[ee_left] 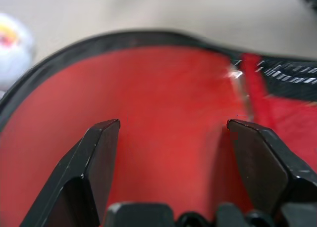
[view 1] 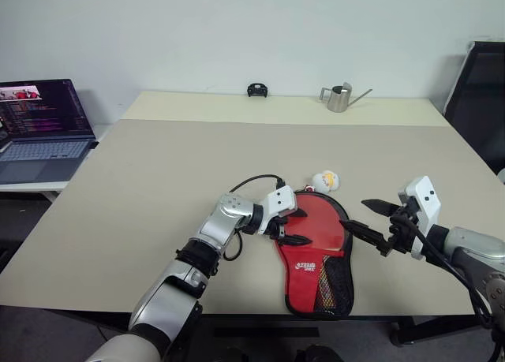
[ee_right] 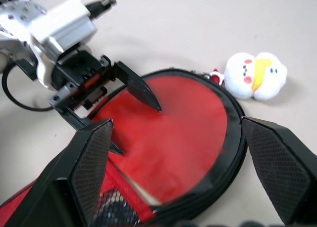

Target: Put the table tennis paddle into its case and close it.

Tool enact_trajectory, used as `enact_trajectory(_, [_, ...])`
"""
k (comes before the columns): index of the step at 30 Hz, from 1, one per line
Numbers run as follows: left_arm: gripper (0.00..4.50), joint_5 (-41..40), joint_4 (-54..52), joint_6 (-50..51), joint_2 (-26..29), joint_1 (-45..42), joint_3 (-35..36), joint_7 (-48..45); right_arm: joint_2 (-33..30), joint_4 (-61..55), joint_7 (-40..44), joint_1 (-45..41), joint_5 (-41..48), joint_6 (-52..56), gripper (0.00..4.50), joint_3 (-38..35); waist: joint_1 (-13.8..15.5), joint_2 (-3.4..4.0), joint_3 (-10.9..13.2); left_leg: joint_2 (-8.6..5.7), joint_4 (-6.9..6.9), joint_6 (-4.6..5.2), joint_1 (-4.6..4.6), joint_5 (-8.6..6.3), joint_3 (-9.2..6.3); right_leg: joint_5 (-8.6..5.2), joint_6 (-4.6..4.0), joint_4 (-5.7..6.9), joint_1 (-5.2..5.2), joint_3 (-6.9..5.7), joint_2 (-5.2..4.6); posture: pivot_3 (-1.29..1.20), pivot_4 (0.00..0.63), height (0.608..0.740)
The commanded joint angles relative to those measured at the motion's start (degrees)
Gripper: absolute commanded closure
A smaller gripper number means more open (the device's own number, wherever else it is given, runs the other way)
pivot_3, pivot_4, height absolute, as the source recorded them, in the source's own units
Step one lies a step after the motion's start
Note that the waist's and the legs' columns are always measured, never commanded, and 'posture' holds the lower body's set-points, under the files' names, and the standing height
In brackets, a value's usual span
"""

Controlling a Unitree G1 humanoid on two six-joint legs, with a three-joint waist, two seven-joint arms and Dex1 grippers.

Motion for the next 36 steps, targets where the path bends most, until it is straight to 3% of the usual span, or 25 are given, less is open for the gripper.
enact_trajectory(1, [0.74,1.0,2.07,-1.84,-0.6,-0.7,0.2,1.58,-0.98,0.7,-0.25,-1.78,-0.35,-0.86,0.0,0.61,0.01,0.0,0.0,0.0,0.0,0.0,0.0,0.0,0.0,0.0,0.0,0.0,0.0,0.0,0.0,0.0,0.15,0.74])
enact_trajectory(9, [0.74,0.68,-1.19,-0.6,-0.96,2.59,-0.56,0.85,5.3,23.45,-3.88,-20.96,-8.55,-4.88,0.0,9.39,-0.33,0.17,-0.1,0.08,-0.01,0.03,0.17,0.02,0.14,0.08,-0.08,0.06,0.03,0.13,0.03,0.0,0.15,0.74])
enact_trajectory(16, [0.74,0.76,-4.55,1.15,-0.55,4.54,-1.23,0.15,12.67,48.23,-4.71,-33.14,-18.95,-18.0,0.0,14.41,-0.21,0.23,-0.14,0.08,-0.01,0.0,0.05,0.03,0.19,0.08,-0.09,0.0,-0.05,0.13,0.0,0.0,0.15,0.74])
enact_trajectory(27, [0.74,0.59,-9.48,4.47,0.54,6.93,-1.44,0.75,19.95,80.92,-5.69,-45.02,-29.19,-39.13,0.0,15.43,-0.81,0.34,-0.2,0.09,-0.01,-0.03,0.07,0.04,0.25,0.09,-0.1,0.03,-0.07,0.18,-0.05,0.0,0.15,0.74])
enact_trajectory(36, [0.74,0.57,-13.06,6.71,1.51,8.47,-1.7,0.96,21.58,92.38,-6.02,-47.74,-32.99,-43.81,0.0,15.32,-1.35,0.4,-0.24,0.09,-0.01,-0.08,0.07,0.08,0.25,0.09,-0.1,0.05,-0.07,0.17,-0.12,0.0,0.15,0.74])
